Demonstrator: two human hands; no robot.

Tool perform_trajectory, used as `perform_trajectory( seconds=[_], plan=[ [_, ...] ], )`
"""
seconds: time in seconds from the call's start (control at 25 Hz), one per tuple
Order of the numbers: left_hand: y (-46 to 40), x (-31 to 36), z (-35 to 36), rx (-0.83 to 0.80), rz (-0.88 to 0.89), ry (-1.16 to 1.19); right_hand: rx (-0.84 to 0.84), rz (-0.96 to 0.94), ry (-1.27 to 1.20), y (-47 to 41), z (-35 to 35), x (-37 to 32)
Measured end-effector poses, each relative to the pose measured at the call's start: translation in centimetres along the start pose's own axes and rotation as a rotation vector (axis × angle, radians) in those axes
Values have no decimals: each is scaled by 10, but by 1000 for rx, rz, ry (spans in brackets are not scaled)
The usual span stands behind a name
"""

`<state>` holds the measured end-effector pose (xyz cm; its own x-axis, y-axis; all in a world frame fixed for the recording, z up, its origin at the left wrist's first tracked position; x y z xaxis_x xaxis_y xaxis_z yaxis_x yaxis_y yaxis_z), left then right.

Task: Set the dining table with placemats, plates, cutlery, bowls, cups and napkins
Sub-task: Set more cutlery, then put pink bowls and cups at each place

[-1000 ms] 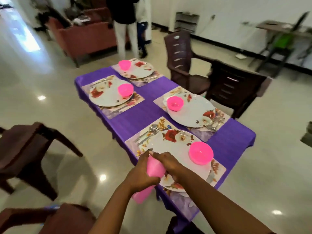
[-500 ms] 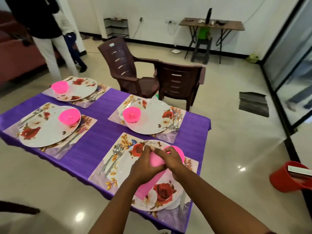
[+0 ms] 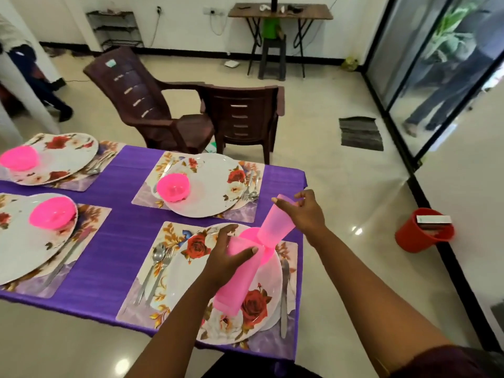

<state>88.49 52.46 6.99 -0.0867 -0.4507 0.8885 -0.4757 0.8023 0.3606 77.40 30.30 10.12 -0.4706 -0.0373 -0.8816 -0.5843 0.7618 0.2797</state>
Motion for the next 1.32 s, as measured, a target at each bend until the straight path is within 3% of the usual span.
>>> perform_trajectory(
  seconds=[0.2, 0.4, 0.76, 1.32],
  plan=[
    [-17, 15, -11, -26, 80, 115, 203, -101, 256, 10, -22, -2],
    [-16, 1, -25, 22, 68, 364, 116, -66, 410, 16, -11, 29],
    [-14, -11, -38, 41, 46, 443, 92, -122, 355, 20, 5, 38],
    [0, -29, -41, 23, 19, 369, 9, -74, 379, 17, 19, 43]
  ],
)
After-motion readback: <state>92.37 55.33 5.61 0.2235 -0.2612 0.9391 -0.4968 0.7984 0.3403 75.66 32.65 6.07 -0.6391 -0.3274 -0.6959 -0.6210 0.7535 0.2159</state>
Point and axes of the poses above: each hand's wrist, its own y-axis away from the middle knuckle, its own z-axis out of the palm, x = y × z, the point moved 10 cm from there along -y, towards the middle knuckle, and after that the axes turned 11 degrees about -x, right-handed, at the moved point
